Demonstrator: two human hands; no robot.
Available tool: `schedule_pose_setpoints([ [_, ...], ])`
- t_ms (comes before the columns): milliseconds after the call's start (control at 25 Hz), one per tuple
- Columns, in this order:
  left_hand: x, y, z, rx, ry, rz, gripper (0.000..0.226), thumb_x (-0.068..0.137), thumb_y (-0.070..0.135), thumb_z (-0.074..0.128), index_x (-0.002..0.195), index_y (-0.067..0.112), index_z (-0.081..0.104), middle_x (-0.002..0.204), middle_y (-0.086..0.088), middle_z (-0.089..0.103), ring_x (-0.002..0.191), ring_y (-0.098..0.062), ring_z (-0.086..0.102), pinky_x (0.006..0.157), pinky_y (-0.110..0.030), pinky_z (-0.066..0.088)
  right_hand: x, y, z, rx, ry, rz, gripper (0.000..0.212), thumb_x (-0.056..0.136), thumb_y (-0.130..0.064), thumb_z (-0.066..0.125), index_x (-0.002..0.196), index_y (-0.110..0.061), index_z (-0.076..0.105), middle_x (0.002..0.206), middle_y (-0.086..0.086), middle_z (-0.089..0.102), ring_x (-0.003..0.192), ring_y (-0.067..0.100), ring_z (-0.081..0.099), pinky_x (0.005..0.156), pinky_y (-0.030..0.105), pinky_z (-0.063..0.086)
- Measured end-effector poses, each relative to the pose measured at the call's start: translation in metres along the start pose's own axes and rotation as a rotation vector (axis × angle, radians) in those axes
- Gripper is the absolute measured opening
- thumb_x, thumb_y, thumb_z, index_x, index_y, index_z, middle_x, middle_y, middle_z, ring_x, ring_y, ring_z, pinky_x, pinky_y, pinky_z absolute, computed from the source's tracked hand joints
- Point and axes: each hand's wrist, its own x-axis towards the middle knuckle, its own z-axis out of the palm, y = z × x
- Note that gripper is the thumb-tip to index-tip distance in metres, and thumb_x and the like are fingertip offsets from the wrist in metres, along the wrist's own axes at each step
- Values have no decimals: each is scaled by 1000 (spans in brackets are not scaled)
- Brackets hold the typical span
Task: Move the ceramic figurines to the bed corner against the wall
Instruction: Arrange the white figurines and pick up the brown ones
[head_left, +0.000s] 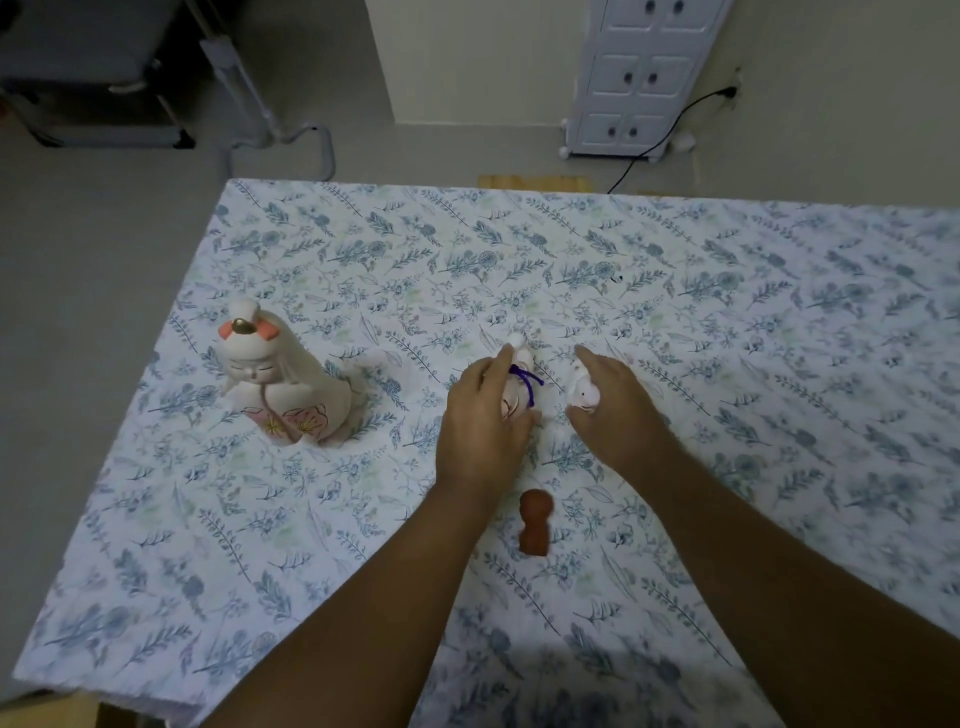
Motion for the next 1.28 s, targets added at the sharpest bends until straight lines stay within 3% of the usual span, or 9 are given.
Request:
schedule_pose_setpoints([
  [200,-60,-2,-13,-91,72,193,51,89,21,73,136,17,55,135,-4,50,128,-19,46,107,-30,40,-53,22,-24,-90,172,50,61,90,-26,71,147,-20,49,145,7,54,135,26,46,106,41,40],
  [400,-99,-1,7,-37,-258,-132,57,92,36,67,142,15,49,135,-6,48,129,-21,42,101,-24,34,-122,71,-37,-329,238,307,59,84,-41,74,137,-19,58,135,15,57,124,35,50,97,48,47],
  [520,-106,-5,22,-27,-276,-218,46,94,32,66,134,12,56,123,-10,53,118,-25,49,91,-23,36,-149,100,-32,-186,205,413,64,80,-29,85,136,-13,59,136,22,52,127,40,46,101,49,44],
  [640,-109,-4,27,-109,-228,-203,23,93,25,68,114,17,64,108,-4,63,99,-16,60,82,-24,49,-156,112,-30,-85,181,325,41,83,-6,80,123,-6,69,120,21,63,116,40,55,101,47,45],
  [760,-115,3,22,-230,-179,-217,22,91,19,71,102,32,57,98,9,68,83,1,65,65,-9,49,-156,97,-29,44,163,200,38,77,-9,86,113,-11,73,103,7,65,99,21,60,90,32,48],
  [840,-121,3,20,-247,-174,-229,28,90,20,73,101,38,54,93,19,68,82,4,66,65,-14,53,-154,80,-23,102,130,130,38,74,-15,89,108,-21,73,101,-4,61,93,-1,57,83,9,42],
  [920,-126,-1,18,-270,-149,-232,35,88,18,75,103,40,52,92,23,66,86,9,64,68,-18,56,-150,65,-11,164,128,57,37,74,-13,88,107,-24,73,101,-10,60,96,-6,57,82,3,42],
  [1080,-124,-7,14,-218,-81,-155,49,84,7,76,125,28,59,104,13,59,95,2,59,81,-11,50,-140,46,8,278,76,-59,54,76,6,82,124,-16,68,106,-4,62,104,22,68,93,40,58],
  [1280,-125,-12,18,-247,-54,-175,35,82,4,75,99,29,58,98,11,64,92,1,61,77,-21,54,-131,44,19,159,-1,-191,49,82,9,72,123,-17,66,108,1,66,106,19,64,95,41,56],
])
